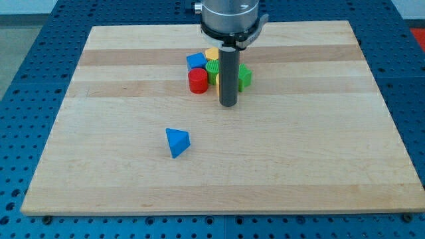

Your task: Move your arm to the blue triangle

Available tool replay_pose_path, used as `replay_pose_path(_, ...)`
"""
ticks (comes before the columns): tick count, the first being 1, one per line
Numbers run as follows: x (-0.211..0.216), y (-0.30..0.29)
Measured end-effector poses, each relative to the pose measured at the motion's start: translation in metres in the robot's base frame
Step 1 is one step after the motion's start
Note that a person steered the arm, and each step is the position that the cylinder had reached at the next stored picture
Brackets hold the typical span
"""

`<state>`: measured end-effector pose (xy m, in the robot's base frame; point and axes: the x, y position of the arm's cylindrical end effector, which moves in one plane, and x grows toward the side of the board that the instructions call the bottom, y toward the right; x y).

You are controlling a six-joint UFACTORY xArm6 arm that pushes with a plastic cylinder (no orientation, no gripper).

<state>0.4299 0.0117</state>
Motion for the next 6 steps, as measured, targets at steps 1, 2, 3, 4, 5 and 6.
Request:
replay_pose_path(1, 0.036, 0.000)
replay_pose_path(2, 0.081, 0.000)
replay_pose_path(3, 0.115, -0.003)
replay_pose_path(4, 0.126, -0.032)
replay_pose_path(5, 0.127, -0.055)
replay_pose_path(6, 0.127, -0.055)
